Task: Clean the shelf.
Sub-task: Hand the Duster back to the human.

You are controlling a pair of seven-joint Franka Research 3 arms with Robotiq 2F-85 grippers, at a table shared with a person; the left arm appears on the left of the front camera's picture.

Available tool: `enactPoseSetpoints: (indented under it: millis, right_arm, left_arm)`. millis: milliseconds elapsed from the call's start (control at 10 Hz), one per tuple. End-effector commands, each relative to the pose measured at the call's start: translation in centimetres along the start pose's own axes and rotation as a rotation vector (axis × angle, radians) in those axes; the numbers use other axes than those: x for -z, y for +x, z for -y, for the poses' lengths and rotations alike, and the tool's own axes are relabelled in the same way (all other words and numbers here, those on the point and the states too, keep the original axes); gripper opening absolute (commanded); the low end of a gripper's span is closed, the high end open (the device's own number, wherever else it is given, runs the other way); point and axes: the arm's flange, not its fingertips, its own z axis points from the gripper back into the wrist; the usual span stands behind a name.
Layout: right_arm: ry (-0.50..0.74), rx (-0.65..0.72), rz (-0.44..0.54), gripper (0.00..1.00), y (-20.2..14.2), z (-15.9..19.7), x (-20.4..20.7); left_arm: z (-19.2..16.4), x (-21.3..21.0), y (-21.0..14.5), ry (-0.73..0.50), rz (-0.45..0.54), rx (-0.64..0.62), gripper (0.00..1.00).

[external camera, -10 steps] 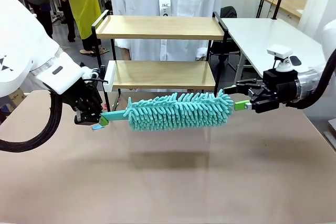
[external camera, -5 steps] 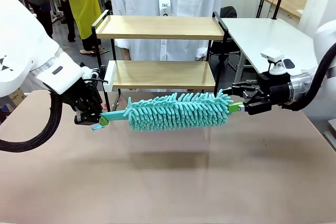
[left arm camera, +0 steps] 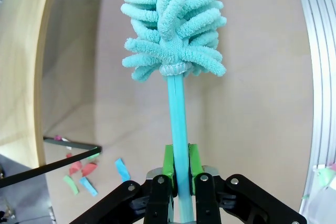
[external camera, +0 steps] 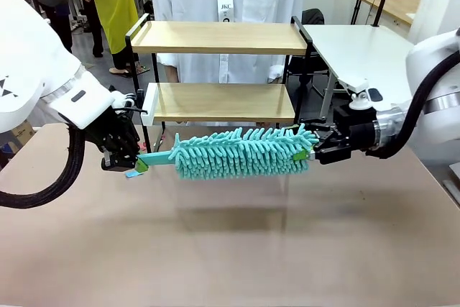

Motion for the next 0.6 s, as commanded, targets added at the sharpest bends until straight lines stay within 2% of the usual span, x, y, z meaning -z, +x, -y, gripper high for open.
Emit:
enactPoseSetpoints:
  millis: [0,500]
  right_arm:
    - [-0.023,-0.043,0.025,1.0,-0.9,0.5,2.3]
    - [-0.007,-0.048,0.036,1.0,-1.6,0.7,3.7]
  left_arm:
    - [0.0,-0.2,0.0,0.001,-0.001,0.006,0.13]
    - [0.0,-0.2,0.0,0.001,-0.001,0.006,0.13]
